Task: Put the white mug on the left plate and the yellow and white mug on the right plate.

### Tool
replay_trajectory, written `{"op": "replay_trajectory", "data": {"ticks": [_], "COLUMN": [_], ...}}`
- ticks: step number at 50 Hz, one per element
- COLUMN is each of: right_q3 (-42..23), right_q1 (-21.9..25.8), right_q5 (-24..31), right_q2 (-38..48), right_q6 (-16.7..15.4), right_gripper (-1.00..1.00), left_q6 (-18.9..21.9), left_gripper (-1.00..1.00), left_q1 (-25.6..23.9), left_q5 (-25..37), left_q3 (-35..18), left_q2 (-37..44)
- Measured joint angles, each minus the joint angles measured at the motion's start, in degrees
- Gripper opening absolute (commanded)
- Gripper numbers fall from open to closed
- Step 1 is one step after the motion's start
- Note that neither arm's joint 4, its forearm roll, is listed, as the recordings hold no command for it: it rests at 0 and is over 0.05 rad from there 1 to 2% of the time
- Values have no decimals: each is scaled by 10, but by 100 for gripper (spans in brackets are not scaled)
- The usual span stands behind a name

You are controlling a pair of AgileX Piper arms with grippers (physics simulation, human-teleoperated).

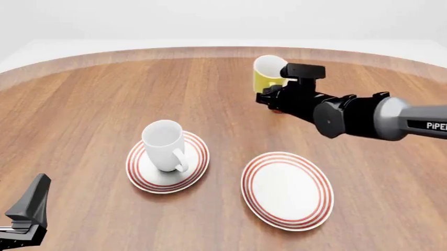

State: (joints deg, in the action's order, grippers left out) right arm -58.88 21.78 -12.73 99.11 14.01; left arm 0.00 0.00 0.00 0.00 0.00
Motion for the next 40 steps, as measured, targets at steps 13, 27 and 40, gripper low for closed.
{"op": "replay_trajectory", "data": {"ticks": [13,27,40], "right_q3": [59,116,164], "right_q1": [0,1,5], "right_q5": [-3,-2,7], "right_q2": [-66,-131,-191], "right_q6": [-3,-9,-13], "right_gripper": [-100,-100,-100], "left_q6": [0,0,0], "left_gripper": [100,100,100], "left_q1": [0,0,0], "left_q5": [0,0,0], "left_q3": [0,0,0], "left_q2": [0,0,0]}}
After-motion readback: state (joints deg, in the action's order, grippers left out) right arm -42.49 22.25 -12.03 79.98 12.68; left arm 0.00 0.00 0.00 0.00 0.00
